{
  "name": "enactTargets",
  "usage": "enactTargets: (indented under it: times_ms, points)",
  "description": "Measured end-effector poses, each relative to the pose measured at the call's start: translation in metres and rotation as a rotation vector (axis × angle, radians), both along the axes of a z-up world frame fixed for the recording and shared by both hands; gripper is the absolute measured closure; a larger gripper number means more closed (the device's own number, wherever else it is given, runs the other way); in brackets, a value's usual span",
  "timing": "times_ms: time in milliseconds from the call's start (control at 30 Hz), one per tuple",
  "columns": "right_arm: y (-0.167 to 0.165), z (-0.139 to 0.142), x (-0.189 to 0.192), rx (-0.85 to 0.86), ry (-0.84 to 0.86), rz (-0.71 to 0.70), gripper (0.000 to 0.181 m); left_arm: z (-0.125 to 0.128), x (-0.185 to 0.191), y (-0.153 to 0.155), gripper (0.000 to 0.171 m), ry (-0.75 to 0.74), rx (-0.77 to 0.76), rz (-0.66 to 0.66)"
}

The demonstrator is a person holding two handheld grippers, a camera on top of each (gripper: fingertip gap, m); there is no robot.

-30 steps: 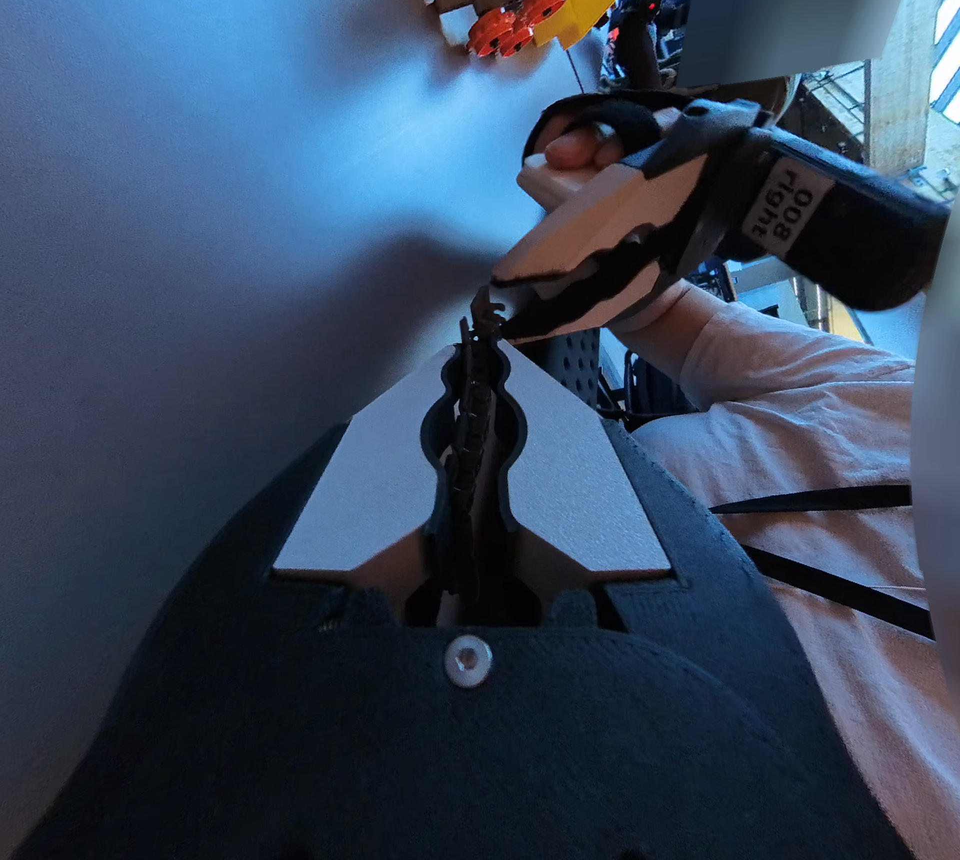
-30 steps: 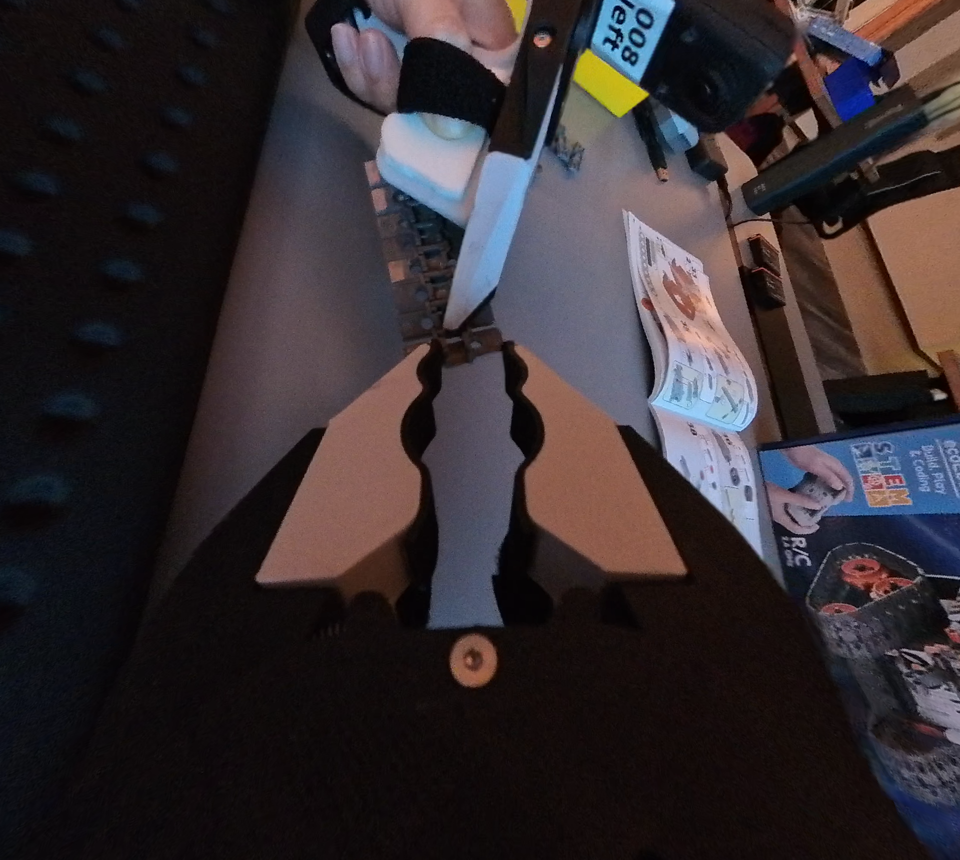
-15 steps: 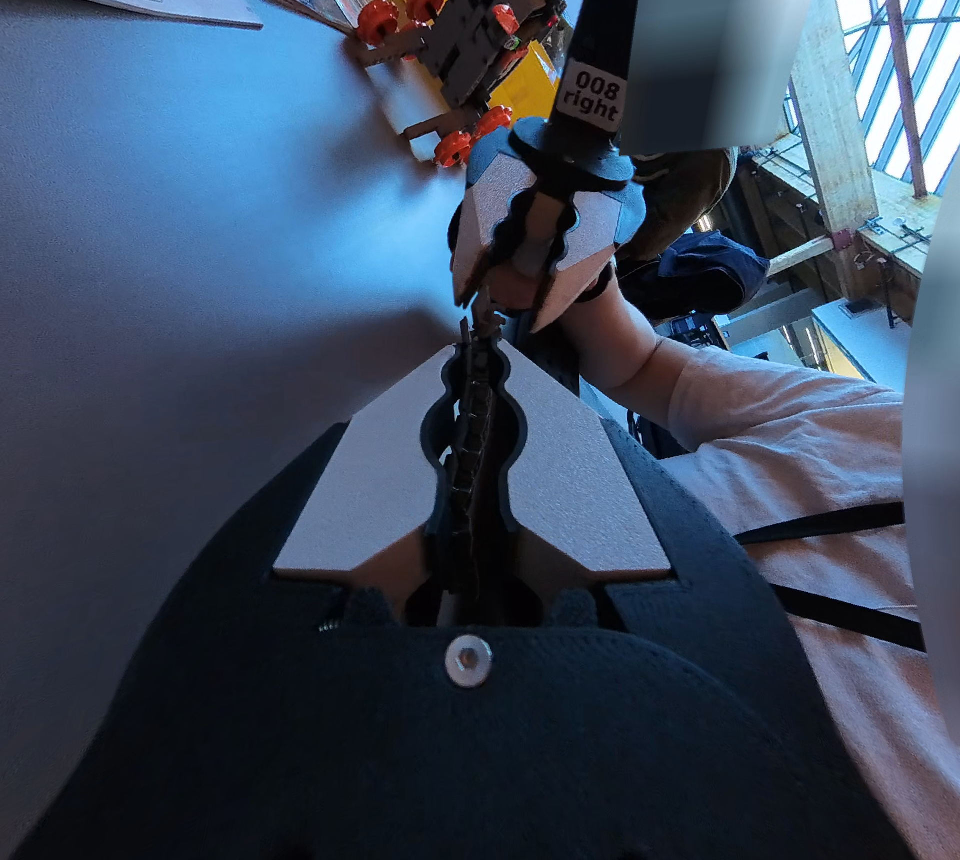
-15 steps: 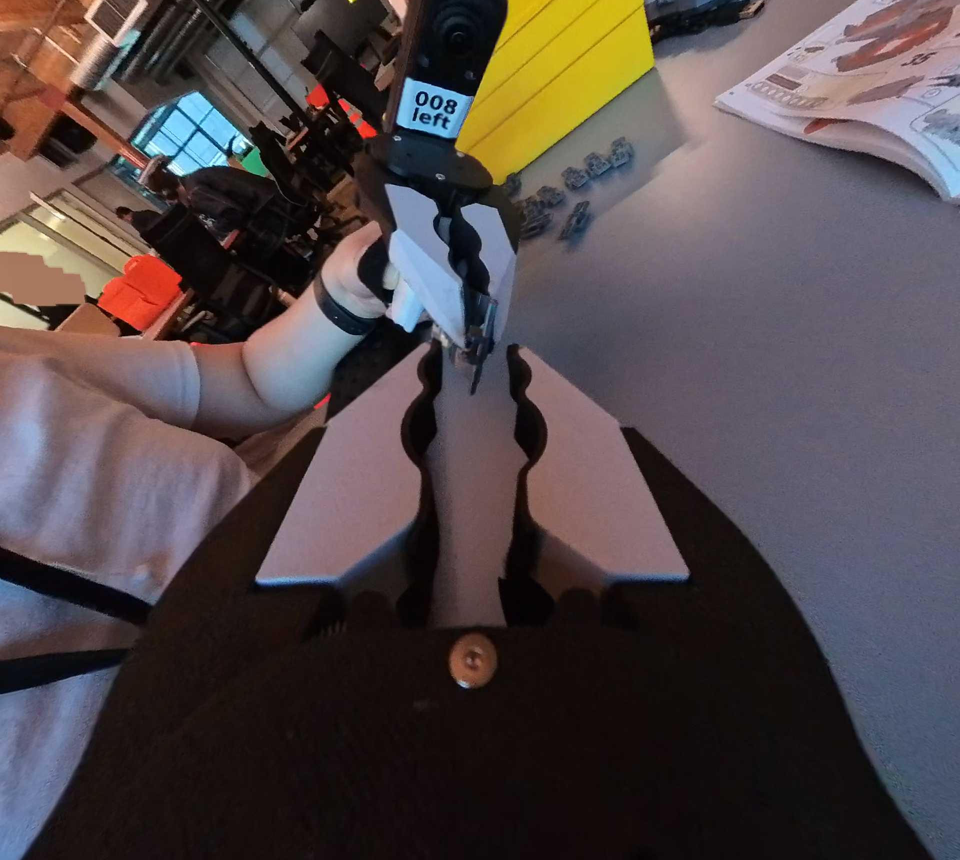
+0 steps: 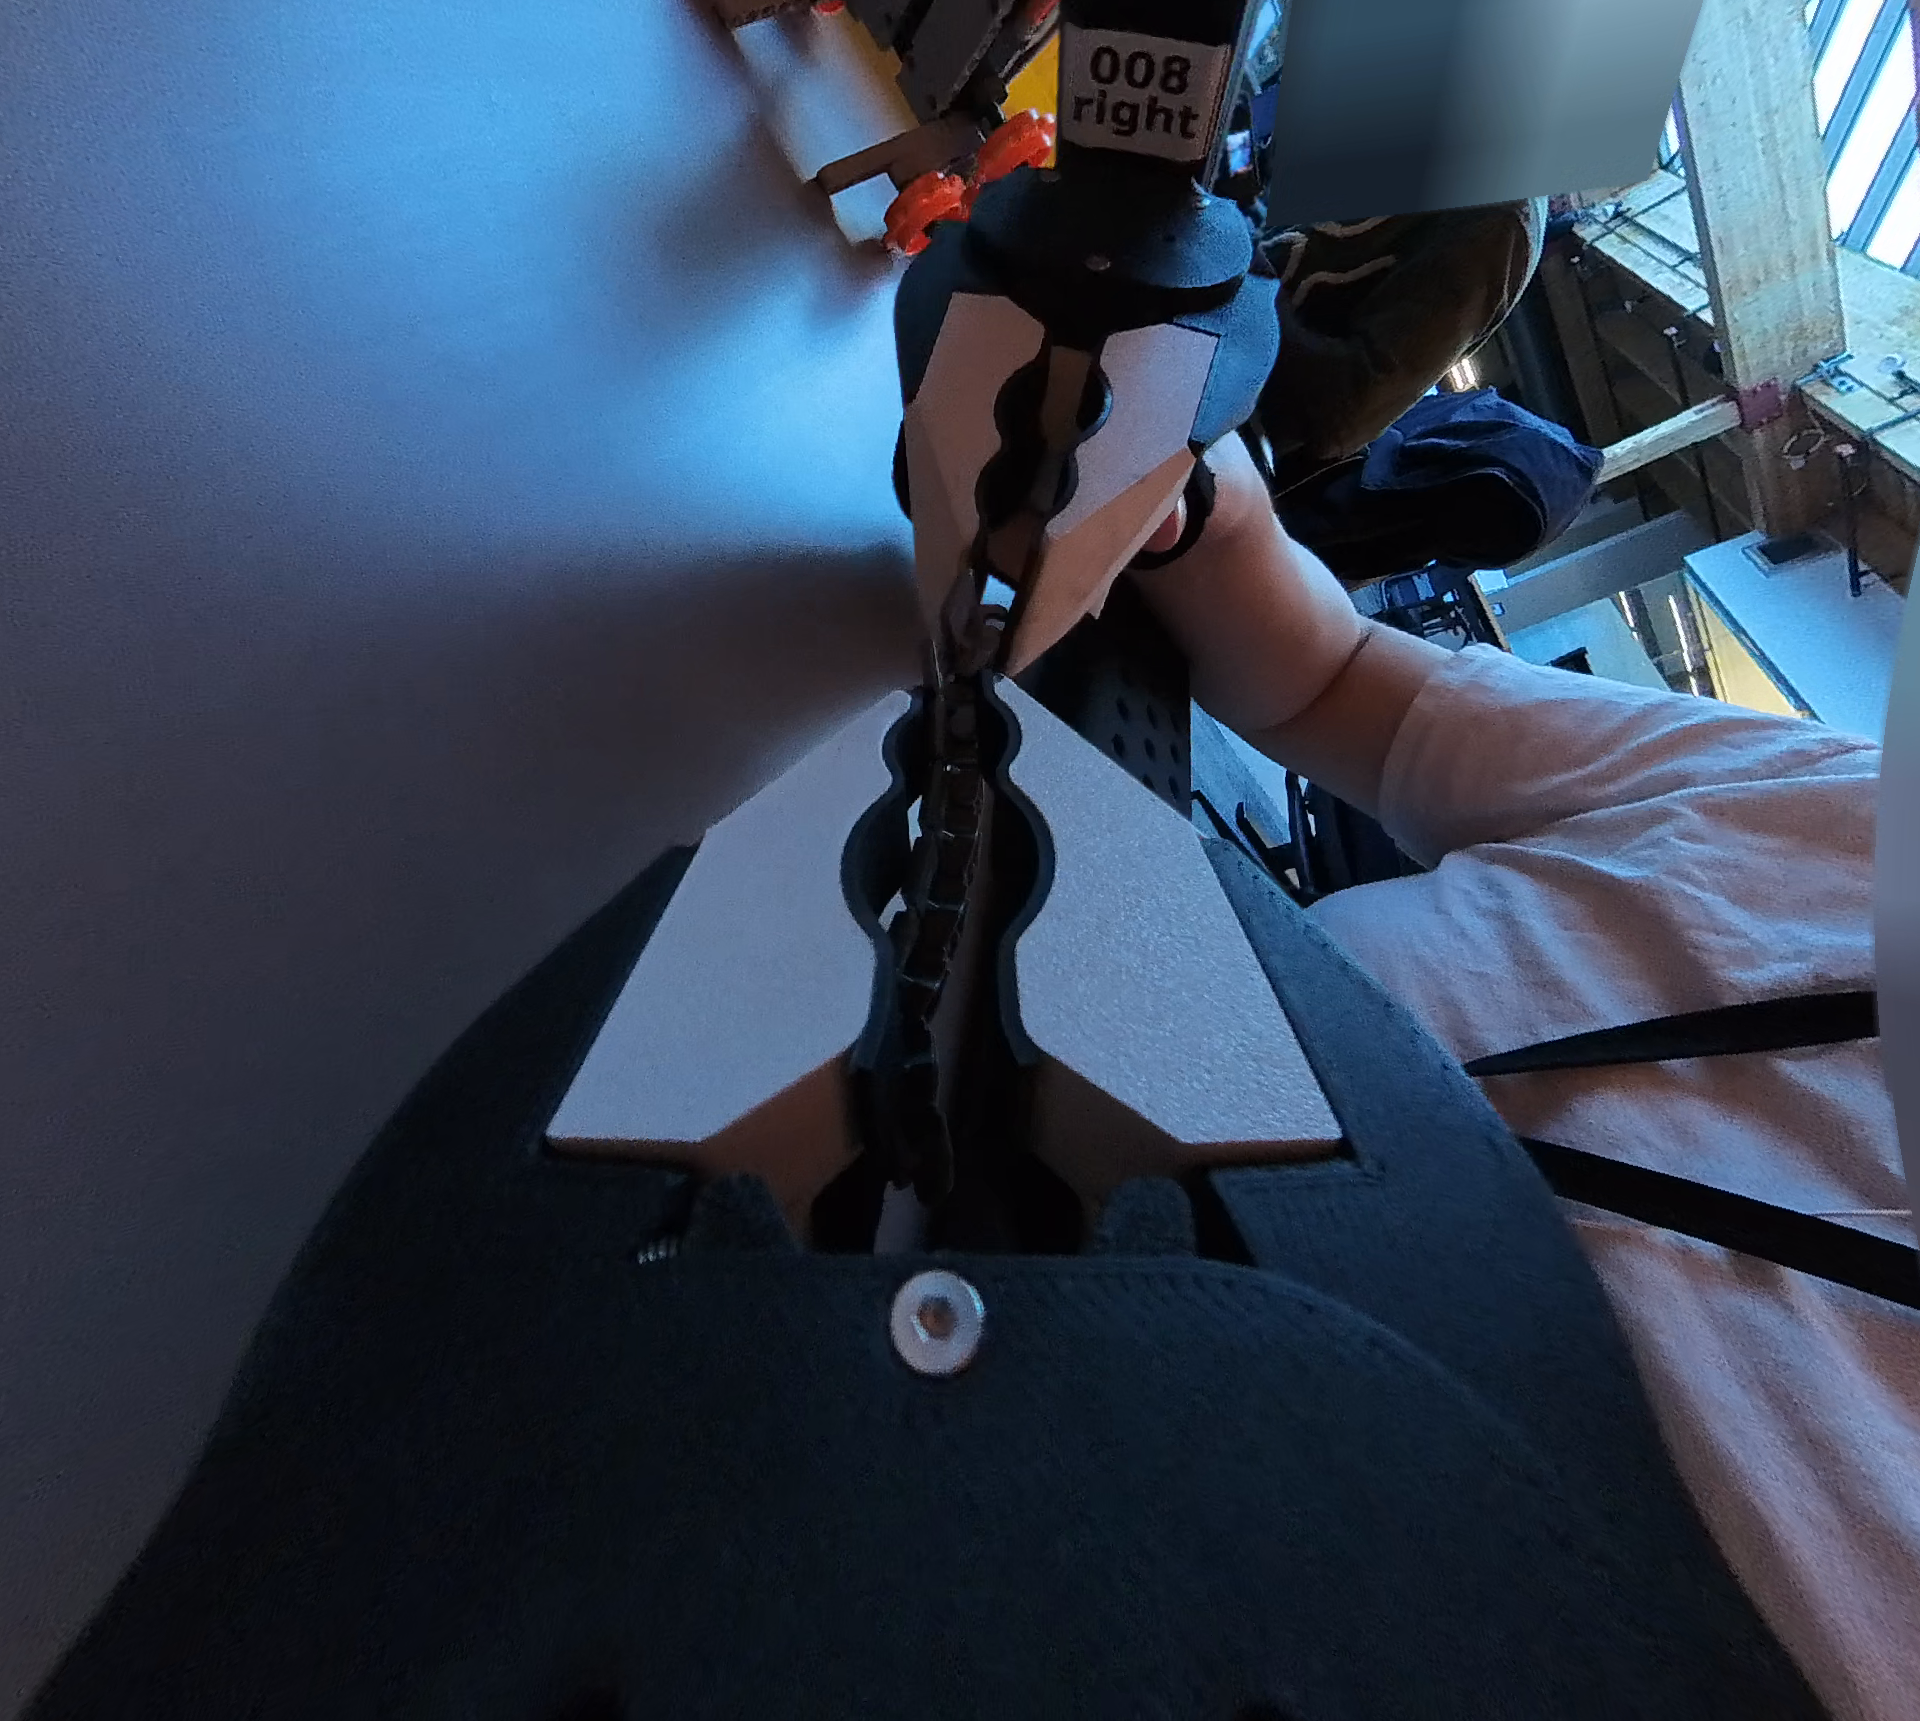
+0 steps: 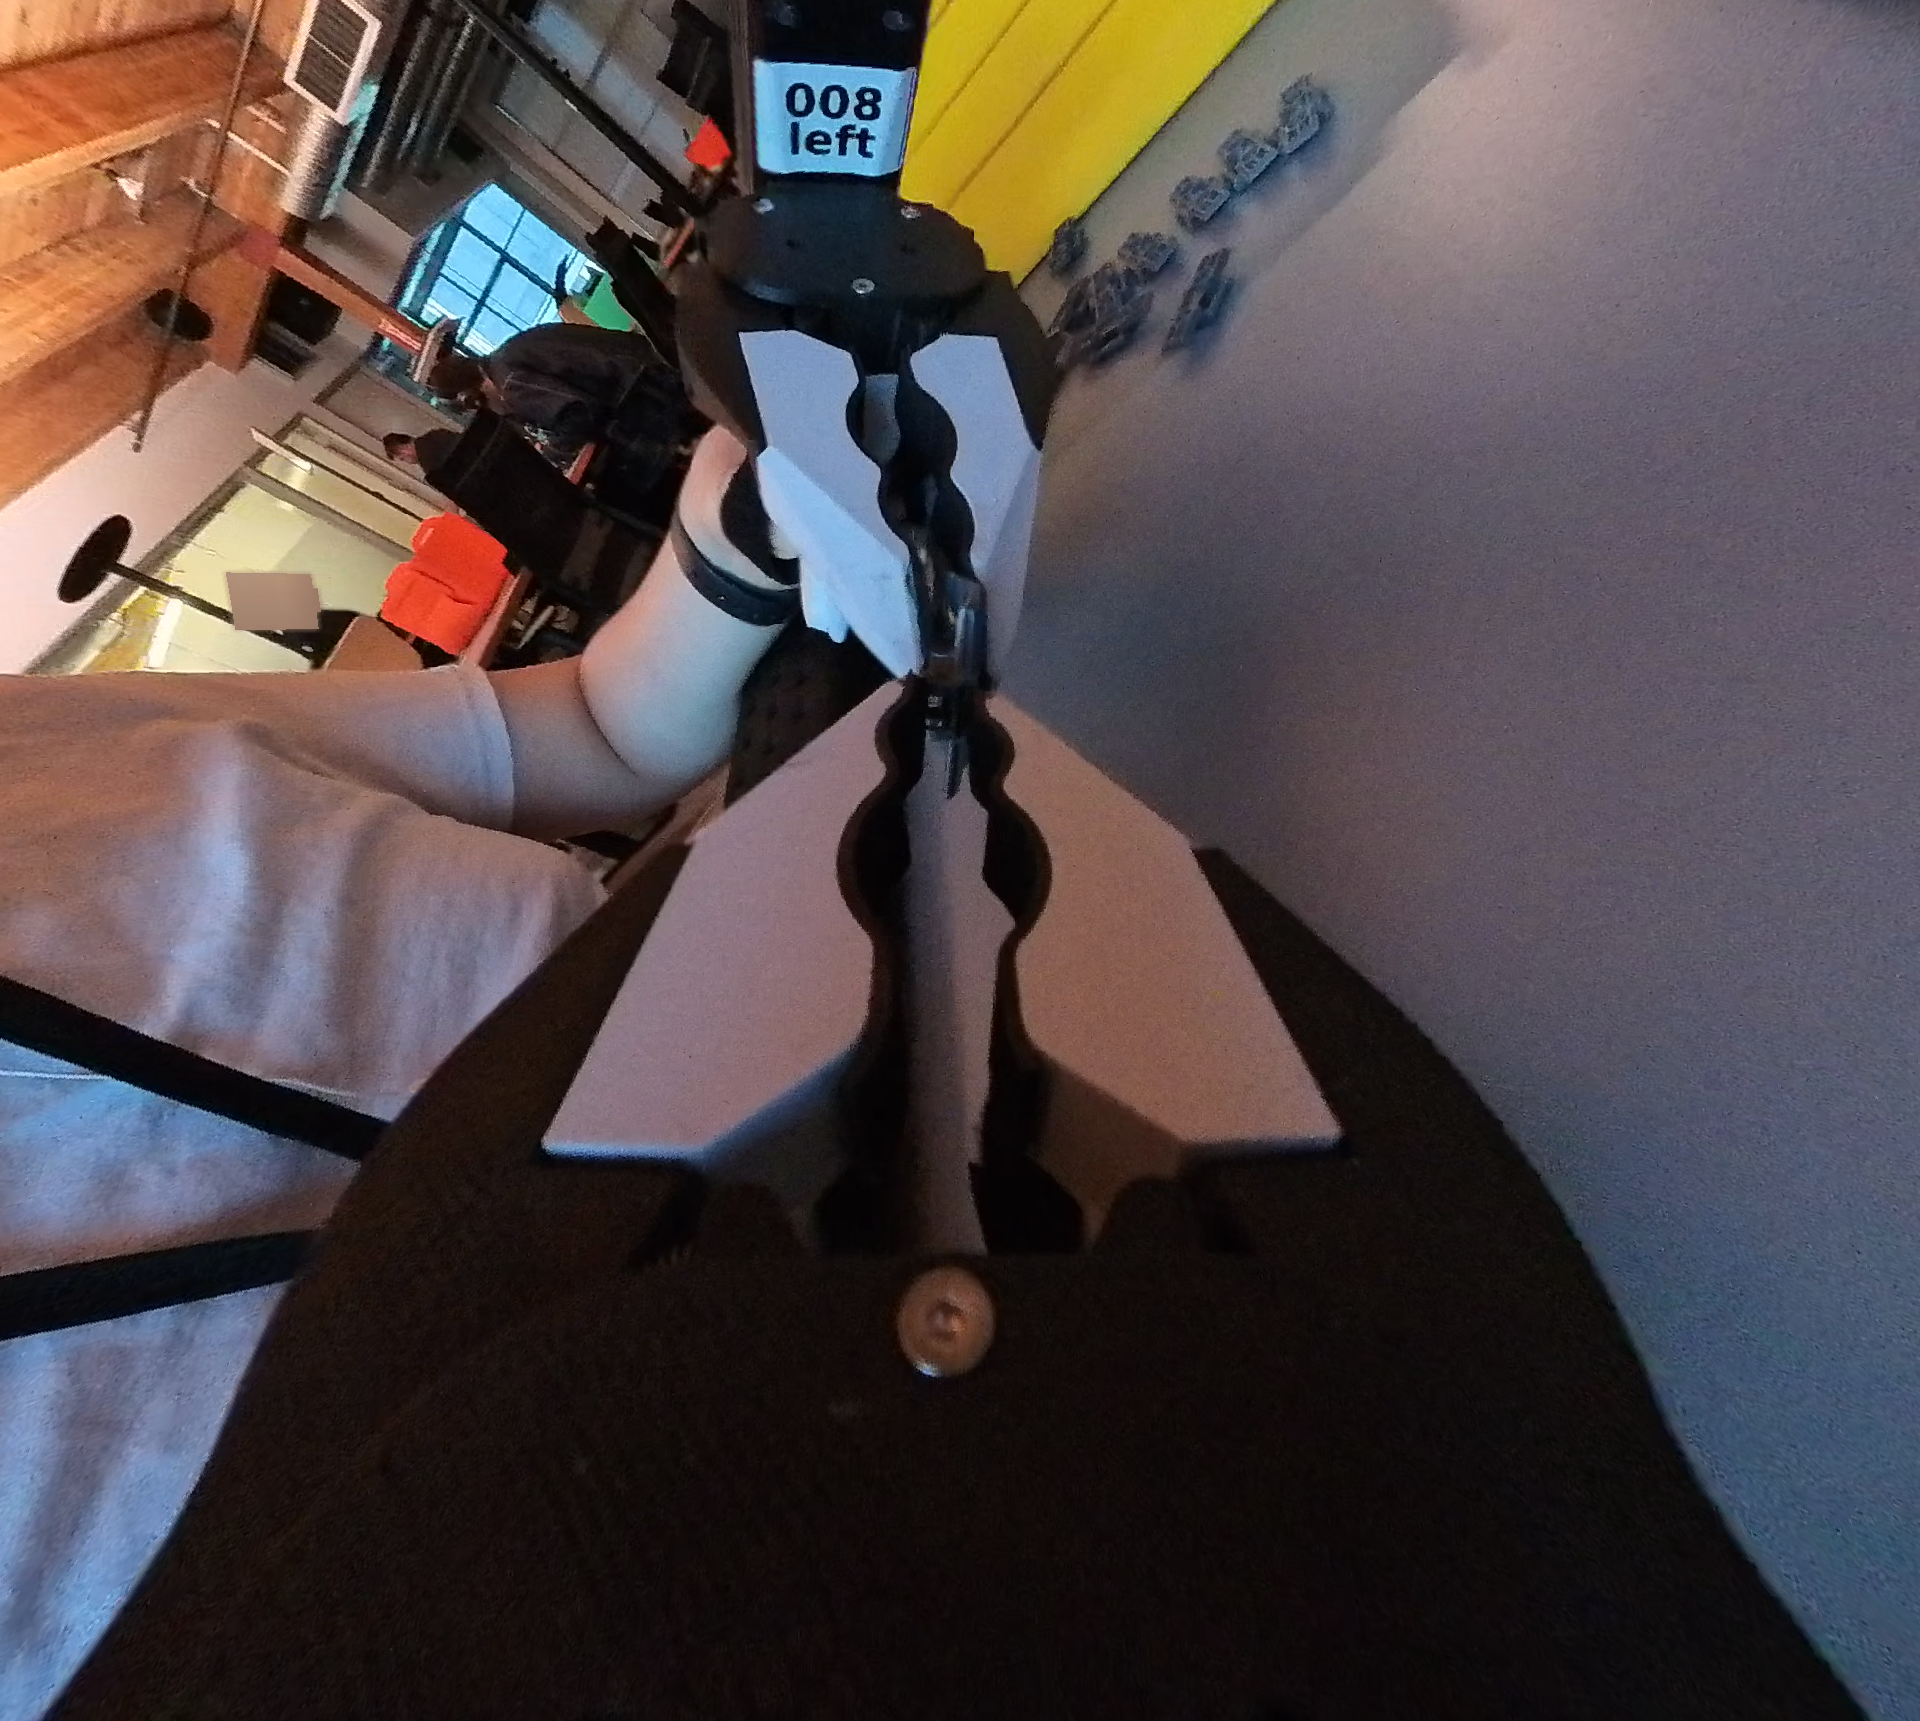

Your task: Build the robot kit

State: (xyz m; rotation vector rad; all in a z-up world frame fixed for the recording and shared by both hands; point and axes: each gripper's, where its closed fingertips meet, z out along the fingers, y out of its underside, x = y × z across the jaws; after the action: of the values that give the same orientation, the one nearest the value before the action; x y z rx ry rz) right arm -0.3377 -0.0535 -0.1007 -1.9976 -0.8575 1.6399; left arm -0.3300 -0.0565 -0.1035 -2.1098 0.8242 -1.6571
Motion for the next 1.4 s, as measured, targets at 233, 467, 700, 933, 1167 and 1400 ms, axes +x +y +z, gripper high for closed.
enactTargets:
  times_ms: [233,467,700,933,1167,1400]
  points:
    - [-0.003,-0.002,0.001,-0.009,-0.013,0.026,0.177,-0.001,0.001,-0.003,0.165,-0.022,-0.053,-0.027]
    - [-0.007,-0.011,0.001,-0.021,-0.020,0.062,0.176,-0.009,0.001,-0.006,0.165,0.017,-0.081,-0.039]
    - [-0.007,-0.010,0.000,-0.042,-0.008,0.064,0.176,-0.008,0.002,-0.006,0.165,0.004,-0.086,-0.038]
    - [-0.008,-0.007,0.002,-0.094,0.013,0.073,0.177,0.007,0.003,-0.012,0.142,-0.140,-0.268,-0.100]
    - [-0.007,-0.012,0.002,-0.136,0.022,0.065,0.177,0.000,0.004,-0.008,0.147,-0.151,-0.371,-0.083]
    - [-0.007,-0.020,0.001,-0.170,0.009,0.065,0.178,-0.013,0.004,-0.005,0.158,-0.166,-0.537,-0.058]
